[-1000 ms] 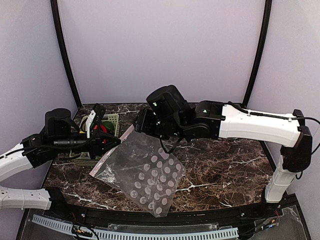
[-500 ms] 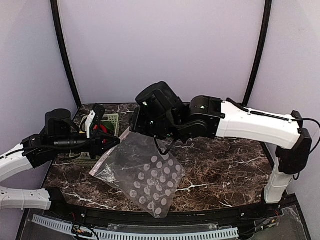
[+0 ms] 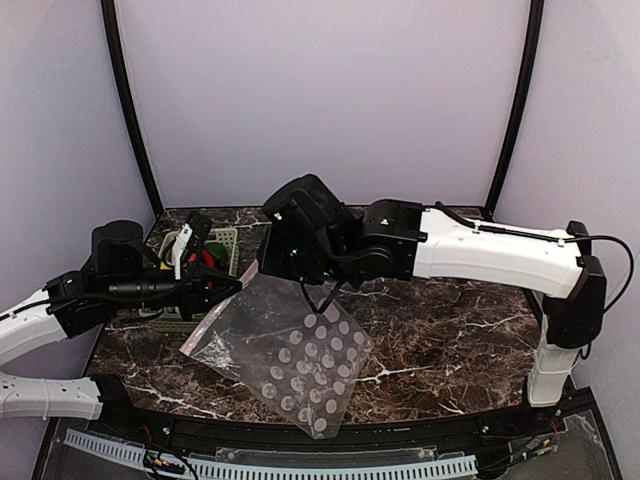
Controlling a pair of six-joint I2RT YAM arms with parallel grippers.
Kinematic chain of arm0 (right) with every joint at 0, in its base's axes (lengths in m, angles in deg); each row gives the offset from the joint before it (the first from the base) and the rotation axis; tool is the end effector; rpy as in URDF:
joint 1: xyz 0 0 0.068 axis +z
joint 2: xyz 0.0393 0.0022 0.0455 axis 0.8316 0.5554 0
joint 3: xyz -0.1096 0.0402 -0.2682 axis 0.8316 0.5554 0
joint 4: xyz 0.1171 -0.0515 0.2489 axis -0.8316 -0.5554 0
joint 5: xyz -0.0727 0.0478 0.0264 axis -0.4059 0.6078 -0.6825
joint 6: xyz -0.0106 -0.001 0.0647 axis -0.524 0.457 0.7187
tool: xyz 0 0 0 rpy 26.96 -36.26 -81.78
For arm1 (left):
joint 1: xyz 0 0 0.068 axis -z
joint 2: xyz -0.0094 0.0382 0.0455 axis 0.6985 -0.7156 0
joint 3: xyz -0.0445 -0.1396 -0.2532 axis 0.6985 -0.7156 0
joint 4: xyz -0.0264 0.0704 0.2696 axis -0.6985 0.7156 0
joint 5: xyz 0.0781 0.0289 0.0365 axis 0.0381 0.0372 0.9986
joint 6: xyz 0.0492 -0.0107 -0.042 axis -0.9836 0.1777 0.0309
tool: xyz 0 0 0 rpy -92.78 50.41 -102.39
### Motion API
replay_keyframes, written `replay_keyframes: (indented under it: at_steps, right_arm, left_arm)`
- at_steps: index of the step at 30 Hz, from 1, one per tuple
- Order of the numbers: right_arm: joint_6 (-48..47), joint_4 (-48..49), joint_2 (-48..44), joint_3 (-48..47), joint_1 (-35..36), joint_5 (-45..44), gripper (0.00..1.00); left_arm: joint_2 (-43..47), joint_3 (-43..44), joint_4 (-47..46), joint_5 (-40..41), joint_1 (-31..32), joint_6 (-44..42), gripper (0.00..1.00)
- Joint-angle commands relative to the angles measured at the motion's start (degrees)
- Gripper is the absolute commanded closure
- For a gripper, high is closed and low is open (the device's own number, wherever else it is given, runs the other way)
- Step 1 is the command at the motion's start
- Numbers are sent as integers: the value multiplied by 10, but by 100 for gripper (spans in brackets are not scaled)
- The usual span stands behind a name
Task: Place the food in the zip-top bag and seal the zipper
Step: Hold the zipper from the zipper food storage bag.
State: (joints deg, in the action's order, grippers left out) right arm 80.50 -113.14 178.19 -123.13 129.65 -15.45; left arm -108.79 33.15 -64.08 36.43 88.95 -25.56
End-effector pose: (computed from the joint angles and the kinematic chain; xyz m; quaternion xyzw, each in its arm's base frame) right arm 0.1560 0.4440 0.3694 0.0004 0.8712 0.3327 0.3610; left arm 0.1380 -0.1587 0.3240 0.3149 0.7216 -0.3939 0.4742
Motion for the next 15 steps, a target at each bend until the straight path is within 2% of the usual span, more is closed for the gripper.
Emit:
replay_keyframes:
  at_steps: [1, 5, 8, 11, 15]
  right_arm:
    - [-9, 35, 9, -8, -6, 20, 65]
    - [-12, 50, 16, -10, -8, 32, 60]
    - [-9, 51, 23, -14, -8, 38, 59]
    - [0, 50, 21, -6, -8, 37, 67]
    - [13, 50, 12, 9, -9, 30, 87]
  left_arm:
    - [3, -11, -17, -20, 2, -9, 99]
    - [-3, -11, -17, -27, 2, -8, 99]
    - [-5, -11, -18, -29, 2, -8, 99]
    - [-4, -12, -18, -26, 2, -9, 99]
    - [-5, -14, -19, -29, 2, -8, 99]
